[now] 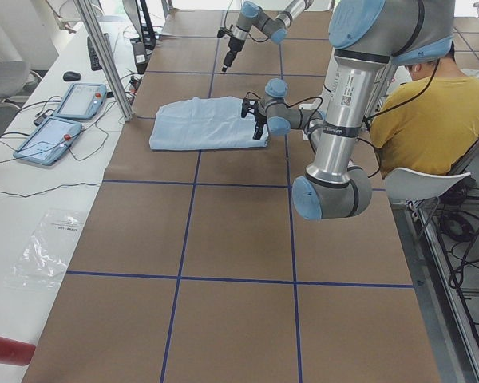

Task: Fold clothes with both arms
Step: 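Hold the left gripper at its corner while the right gripper moves toward the robot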

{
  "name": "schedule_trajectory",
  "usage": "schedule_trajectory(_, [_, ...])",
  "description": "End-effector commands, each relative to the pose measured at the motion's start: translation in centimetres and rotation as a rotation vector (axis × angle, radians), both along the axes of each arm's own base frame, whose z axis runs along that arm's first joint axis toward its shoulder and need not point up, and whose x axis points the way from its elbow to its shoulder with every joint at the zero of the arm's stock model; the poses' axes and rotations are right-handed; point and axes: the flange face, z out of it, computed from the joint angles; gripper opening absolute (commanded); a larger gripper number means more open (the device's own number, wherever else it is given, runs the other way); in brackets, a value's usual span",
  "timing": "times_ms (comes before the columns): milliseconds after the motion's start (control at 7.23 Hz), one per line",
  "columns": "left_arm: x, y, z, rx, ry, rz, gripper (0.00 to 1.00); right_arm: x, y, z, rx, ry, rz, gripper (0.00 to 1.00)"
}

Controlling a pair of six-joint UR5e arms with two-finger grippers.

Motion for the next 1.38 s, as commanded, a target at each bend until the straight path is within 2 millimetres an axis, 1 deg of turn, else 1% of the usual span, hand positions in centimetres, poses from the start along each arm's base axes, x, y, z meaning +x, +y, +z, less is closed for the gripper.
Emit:
schedule_trajectory(0, [1.3,0.4,1.7,-0.018,-0.048,-0.008,0.87,-0.3,0.3,0.0,0.001,0.0,-0.004,1.0])
schedule_trajectory(138, [1.4,0.5,1.9,-0.019,-0.052,-0.006,0.86,-0.4,0.3,0.0,0.001,0.0,-0.006,1.0])
schedule_trajectory(277, [1.4,0.5,2.0,-0.019,-0.054,-0.006,0.82,-0.5,0.4,0.0,0.001,0.0,-0.007,1.0])
schedule_trajectory(415, [1.4,0.5,2.0,-0.02,-0.055,-0.006,0.82,-0.6,0.4,-0.1,0.002,-0.001,-0.009,1.0])
schedule_trajectory(691, [1.3,0.6,2.7,-0.023,-0.067,-0.004,0.82,-0.7,0.5,0.0,0.001,0.0,-0.012,1.0])
schedule_trajectory(830, [1.2,0.8,3.3,-0.026,-0.076,-0.001,0.79,-0.8,0.6,0.0,0.001,0.0,-0.014,1.0])
schedule_trajectory(968, [1.5,1.3,3.3,-0.026,-0.076,0.008,0.78,-0.8,0.6,0.0,0.0,0.002,-0.014,1.0])
schedule_trajectory(1106, [1.7,1.6,3.3,-0.026,-0.076,0.012,0.74,-0.8,0.6,0.0,0.0,0.002,-0.014,1.0])
schedule_trajectory(1244, [1.8,1.7,3.3,-0.026,-0.078,0.015,0.59,-0.8,0.6,0.0,0.0,0.002,-0.014,1.0])
